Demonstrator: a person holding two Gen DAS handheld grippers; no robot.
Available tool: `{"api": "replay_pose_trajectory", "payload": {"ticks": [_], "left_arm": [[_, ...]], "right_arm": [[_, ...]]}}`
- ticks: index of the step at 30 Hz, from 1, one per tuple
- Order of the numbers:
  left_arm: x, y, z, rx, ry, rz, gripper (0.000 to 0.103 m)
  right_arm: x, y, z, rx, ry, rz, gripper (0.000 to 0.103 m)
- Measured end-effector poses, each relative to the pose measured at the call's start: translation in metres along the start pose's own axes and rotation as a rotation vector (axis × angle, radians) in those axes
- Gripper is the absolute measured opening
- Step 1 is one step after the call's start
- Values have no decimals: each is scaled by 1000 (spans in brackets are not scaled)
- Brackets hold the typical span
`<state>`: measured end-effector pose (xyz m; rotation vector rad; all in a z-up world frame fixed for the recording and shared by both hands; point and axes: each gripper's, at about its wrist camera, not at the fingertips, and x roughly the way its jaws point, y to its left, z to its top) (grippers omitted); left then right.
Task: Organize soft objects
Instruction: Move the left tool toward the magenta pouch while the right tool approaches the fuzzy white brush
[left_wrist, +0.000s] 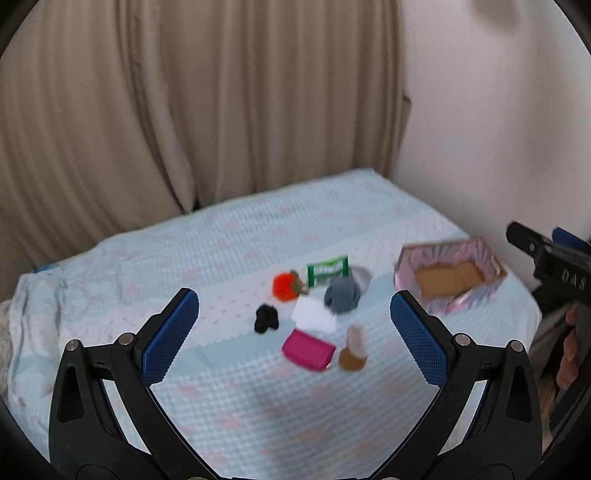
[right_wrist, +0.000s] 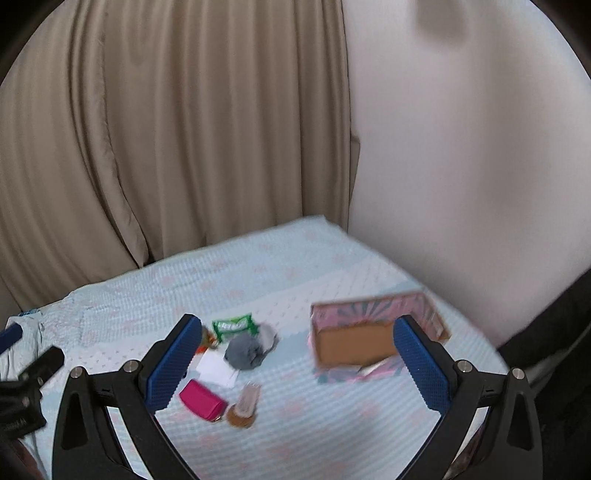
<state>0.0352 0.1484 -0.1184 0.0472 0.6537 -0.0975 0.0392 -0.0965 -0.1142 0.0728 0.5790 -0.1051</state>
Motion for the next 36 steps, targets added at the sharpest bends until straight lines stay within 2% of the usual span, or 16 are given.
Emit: {"api": "replay_pose_trajectory", "payload": {"ticks": [5,10,14,19,23,29,33,36], "left_arm": [[71,27,-35,107,101,-83,103],[141,36,-63,130,195,-141,103],[193,29,-86,165,264,-198,103],[248,2,-119,240,343,-272,103],[280,-18,-144,295,359,-270,103],[301,-26,-159,336,331,-219,103],[316,-27,-166,349,340,-196,103],[327,-28,-170,333,363,-212,103]], "right_arm": [[47,38,-33,36,102,-34,103],[106,62,-72,62,219,-41,103],[143,71,-101,78,301,-48,103],[197,76,-139,98,426,-43,103],[235,74,-163,138,509,-32,103],[274,73,-187,188,588,2,103],[291,73,-200,224,626,16,102],[300,72,-210,250,660,36,90]]}}
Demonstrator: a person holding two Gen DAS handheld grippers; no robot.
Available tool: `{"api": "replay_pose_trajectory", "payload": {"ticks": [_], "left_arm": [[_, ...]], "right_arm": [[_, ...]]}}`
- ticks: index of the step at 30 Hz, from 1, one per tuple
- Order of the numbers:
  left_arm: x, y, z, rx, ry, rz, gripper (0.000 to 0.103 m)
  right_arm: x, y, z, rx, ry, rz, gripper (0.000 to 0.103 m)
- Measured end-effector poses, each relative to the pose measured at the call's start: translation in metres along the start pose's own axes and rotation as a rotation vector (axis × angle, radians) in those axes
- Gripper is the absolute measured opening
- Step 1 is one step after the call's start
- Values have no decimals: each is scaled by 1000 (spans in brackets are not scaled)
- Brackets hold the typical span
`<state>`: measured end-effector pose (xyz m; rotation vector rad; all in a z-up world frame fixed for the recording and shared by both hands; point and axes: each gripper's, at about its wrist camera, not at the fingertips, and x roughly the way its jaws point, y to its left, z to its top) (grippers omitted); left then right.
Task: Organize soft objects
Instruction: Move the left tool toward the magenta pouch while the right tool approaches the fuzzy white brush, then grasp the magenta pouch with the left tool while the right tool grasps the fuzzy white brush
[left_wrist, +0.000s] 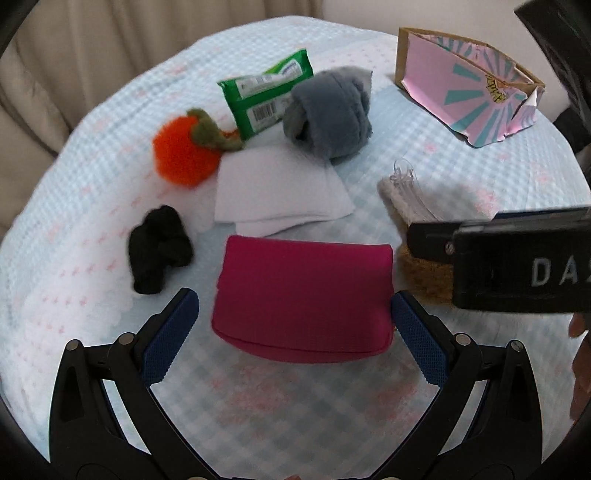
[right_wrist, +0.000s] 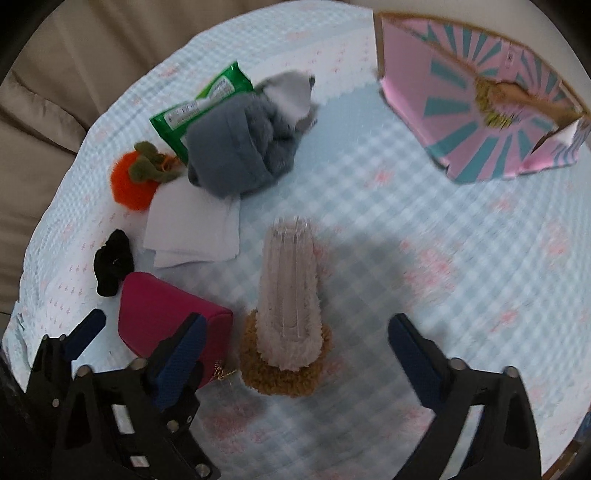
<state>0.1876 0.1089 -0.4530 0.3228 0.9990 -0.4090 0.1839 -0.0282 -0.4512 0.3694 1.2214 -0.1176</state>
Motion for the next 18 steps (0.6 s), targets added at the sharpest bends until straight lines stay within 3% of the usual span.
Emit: {"api": "replay_pose_trajectory", "payload": {"ticks": [10,18], "left_arm": [[19,-1,7,-22,9,-60,103],[42,10,18,-88,77,-160,103]], "right_arm": [[26,-5,-5,42,83,62,52],[36,-1,0,62,93,79,44]]}}
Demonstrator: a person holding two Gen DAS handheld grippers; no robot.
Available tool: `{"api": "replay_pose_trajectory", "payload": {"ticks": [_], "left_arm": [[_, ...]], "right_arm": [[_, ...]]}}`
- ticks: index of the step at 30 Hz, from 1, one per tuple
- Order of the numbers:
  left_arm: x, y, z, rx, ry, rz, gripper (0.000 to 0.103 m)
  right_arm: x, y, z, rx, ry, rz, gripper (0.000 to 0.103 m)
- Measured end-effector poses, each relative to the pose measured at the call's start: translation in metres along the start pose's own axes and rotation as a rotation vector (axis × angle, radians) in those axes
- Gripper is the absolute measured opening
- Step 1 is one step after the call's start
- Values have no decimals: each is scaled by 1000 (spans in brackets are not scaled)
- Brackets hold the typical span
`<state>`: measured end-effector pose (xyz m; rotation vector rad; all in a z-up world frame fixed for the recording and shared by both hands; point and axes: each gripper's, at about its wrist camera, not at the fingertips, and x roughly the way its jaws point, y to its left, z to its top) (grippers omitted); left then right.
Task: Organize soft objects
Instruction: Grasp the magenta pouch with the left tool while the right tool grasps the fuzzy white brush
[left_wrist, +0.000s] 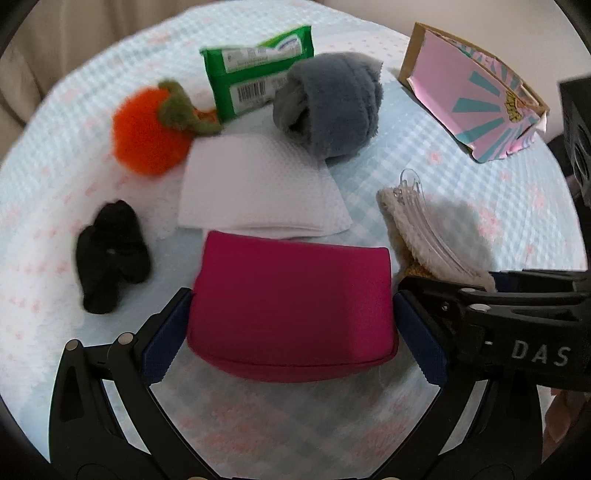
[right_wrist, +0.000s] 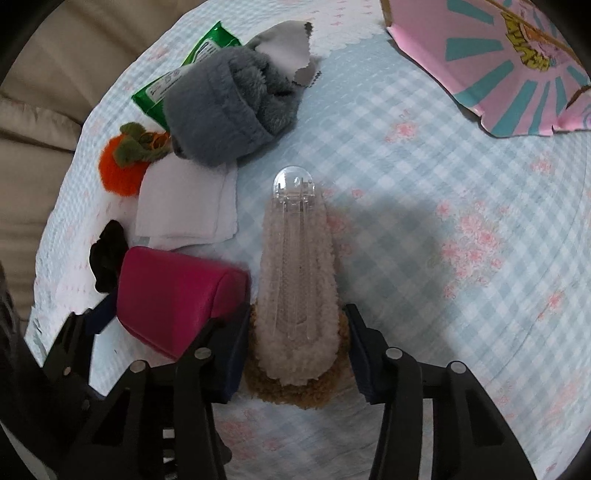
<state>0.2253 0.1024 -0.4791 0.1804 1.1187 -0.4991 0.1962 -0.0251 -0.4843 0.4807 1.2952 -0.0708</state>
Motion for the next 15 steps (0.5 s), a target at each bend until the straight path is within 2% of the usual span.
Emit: {"api": "replay_pose_trajectory", "payload": {"ticks": [2,6,15], "left_arm": [[11,7,0,-40,34,-40,103],[13,1,0,-17,32,-1,103],[0,7,-4,-71,29,-14,97]], "right_arm": [[1,-2,1,6,-2,10,42],[-1,1,4,-15,-1,15,37],[-12,-7,3,-27,-20,37,34]]}}
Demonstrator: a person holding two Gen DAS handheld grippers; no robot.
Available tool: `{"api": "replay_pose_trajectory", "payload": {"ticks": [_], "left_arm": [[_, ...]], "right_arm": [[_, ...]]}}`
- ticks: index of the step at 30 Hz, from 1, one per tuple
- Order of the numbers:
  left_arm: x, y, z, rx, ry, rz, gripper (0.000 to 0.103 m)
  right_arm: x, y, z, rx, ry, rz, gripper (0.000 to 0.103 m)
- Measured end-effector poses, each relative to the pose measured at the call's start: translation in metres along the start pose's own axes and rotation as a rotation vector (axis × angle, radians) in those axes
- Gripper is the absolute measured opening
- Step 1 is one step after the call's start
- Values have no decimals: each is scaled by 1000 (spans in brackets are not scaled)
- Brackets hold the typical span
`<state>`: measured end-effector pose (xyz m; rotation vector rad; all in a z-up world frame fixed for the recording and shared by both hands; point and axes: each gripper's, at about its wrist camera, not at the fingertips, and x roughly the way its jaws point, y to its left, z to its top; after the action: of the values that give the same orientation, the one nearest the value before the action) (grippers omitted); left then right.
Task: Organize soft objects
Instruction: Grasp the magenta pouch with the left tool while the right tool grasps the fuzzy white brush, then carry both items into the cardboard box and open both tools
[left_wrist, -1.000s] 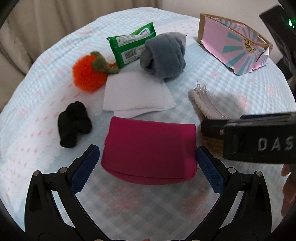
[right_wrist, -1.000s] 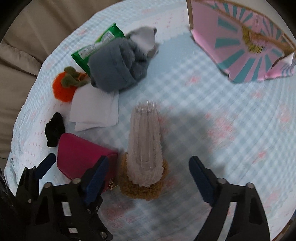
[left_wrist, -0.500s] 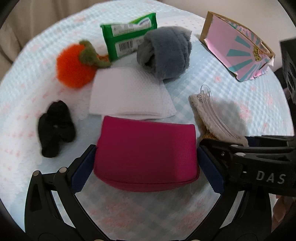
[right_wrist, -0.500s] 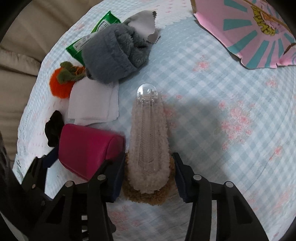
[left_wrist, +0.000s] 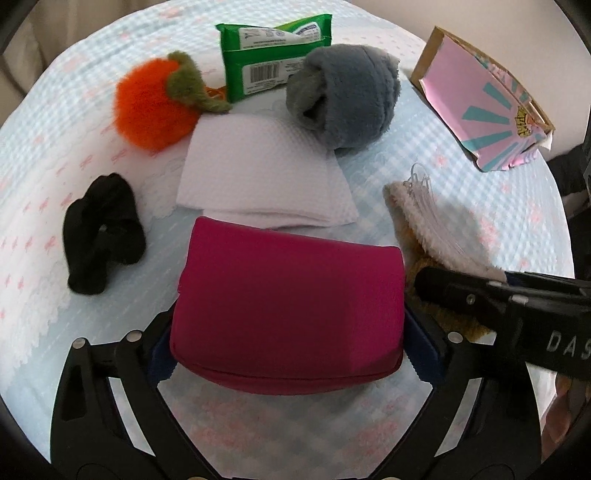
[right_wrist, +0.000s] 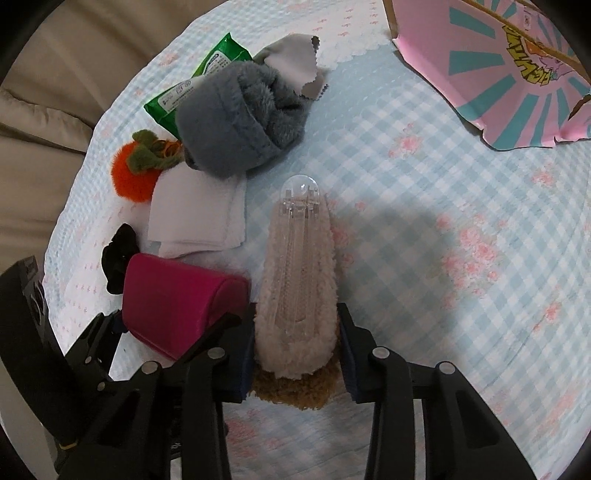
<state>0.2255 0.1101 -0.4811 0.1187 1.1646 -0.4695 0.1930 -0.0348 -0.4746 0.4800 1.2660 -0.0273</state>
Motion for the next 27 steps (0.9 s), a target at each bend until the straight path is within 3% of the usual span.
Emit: {"api": "replay_pose_trajectory", "payload": {"ticks": [11,21,27], "left_arm": [[-74,-4,6,-49,-69,19,96],[-189,-34,48,-49,-211,64,96],[-248,-81,84,-6,-296,74,96]], "right_arm": [[-58,9,0,8,-75,40,33],[-184,28,10,-53,-228,63,33],[-256,21,28,-79,-328,69,33]]}}
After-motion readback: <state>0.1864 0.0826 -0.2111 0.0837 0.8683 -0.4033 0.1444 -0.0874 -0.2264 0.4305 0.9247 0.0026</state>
